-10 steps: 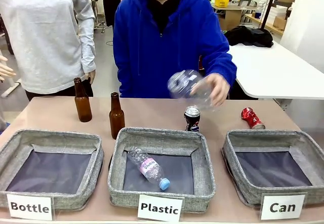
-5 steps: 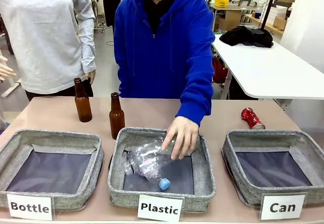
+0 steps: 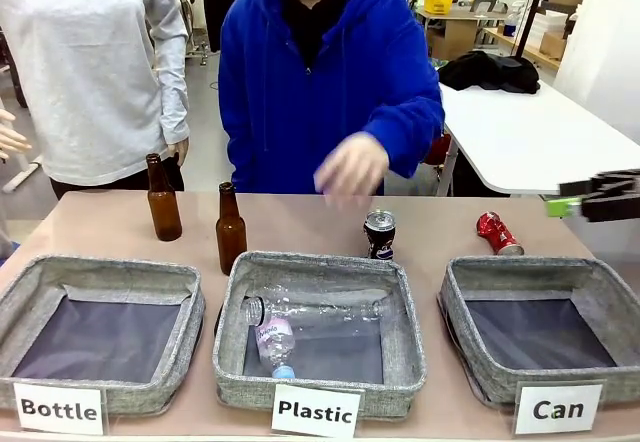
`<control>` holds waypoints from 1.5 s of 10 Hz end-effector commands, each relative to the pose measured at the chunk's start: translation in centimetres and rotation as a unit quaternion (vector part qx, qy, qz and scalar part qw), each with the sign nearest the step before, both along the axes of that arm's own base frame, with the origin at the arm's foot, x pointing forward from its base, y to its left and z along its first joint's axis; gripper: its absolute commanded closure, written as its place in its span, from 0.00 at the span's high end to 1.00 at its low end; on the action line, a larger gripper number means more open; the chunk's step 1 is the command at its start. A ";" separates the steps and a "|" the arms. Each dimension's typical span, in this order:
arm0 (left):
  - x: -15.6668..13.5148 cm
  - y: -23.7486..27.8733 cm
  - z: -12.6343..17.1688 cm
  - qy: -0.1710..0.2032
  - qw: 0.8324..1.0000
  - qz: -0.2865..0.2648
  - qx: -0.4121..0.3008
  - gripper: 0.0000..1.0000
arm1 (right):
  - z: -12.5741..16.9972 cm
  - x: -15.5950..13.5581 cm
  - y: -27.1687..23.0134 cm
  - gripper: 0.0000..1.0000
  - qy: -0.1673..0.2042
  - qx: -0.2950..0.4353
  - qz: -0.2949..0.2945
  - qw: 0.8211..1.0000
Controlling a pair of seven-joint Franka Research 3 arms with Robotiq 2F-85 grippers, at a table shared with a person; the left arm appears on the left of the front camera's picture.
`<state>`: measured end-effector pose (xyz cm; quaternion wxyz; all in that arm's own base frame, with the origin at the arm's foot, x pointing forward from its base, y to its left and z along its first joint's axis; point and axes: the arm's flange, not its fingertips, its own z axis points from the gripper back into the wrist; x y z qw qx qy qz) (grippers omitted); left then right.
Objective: Sort the can waste into the basket.
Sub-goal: Pick up the can waste from the table and place it in the right Fabric basket.
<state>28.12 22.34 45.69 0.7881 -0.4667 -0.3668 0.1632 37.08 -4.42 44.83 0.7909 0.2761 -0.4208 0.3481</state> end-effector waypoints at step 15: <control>0.0 -0.1 0.0 -0.007 1.000 0.001 -0.003 1.00 | -12.2 12.0 13.9 1.00 -0.007 -0.103 0.195 0.975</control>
